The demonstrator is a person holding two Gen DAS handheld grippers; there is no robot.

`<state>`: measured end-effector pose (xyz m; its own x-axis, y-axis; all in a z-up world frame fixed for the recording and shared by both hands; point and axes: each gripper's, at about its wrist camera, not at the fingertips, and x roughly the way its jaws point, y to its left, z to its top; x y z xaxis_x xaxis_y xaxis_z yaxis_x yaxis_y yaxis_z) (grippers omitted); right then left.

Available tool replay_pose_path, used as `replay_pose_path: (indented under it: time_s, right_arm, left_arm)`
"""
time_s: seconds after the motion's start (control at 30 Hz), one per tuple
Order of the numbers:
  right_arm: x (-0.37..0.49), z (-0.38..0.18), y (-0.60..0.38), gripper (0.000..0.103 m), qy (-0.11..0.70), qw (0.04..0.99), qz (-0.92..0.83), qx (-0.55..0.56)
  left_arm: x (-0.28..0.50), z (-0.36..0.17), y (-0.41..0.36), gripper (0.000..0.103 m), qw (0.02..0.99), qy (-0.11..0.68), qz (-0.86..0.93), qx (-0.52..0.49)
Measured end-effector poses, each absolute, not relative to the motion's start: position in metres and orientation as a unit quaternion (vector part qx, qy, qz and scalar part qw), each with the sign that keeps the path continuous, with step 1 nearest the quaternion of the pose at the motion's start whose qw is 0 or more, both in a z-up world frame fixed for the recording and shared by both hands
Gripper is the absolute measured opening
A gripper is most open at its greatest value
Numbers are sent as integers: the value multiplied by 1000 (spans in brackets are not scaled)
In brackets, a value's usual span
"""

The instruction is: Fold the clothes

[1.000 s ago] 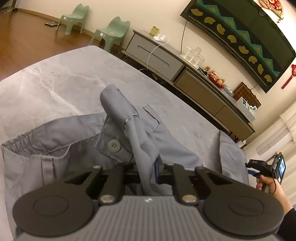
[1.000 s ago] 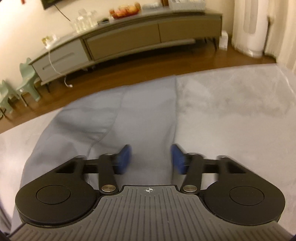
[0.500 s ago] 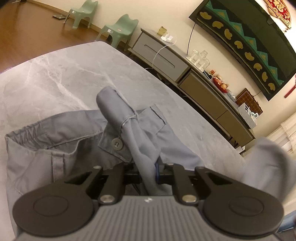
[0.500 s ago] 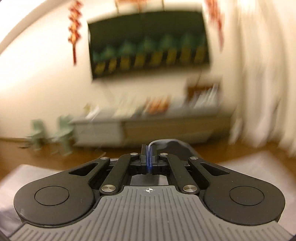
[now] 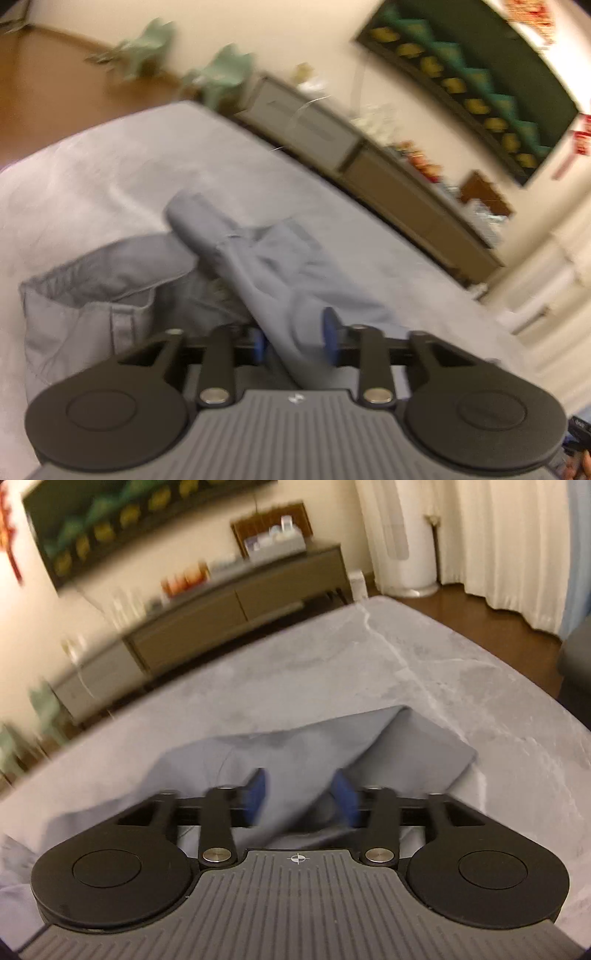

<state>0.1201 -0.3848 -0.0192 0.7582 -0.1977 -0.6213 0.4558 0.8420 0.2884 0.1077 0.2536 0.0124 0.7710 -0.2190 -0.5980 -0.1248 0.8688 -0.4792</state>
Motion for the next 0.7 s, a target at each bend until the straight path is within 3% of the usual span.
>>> replay_pose_path:
  time_s: [0.1,0.17,0.2,0.33,0.43,0.7]
  right_arm:
    - [89,-13,-403,84,267,922,-202,192]
    - [81,-9,-413,85,258,922,-215,192]
    - [79,-10,-416,85,260,921,-214,197]
    - [86,-17,-415,85,280,917,-193,208]
    - [91,-15,-409,91,281,925,-164,197]
    - [93,-19,-409,92,290,921,-163,200]
  left_arm:
    - [105,35,259,62,909,313,-78,-266]
    - [125,45,264,84,906,316,-103,-261]
    - [140,49,267,87,905,323,-114,-251]
    - [200,48,274,84,907,367,-59,-198]
    - [234,44,274,86,895,394,-92,-186]
    - [327,-20,219,84,852,515,-90,-33]
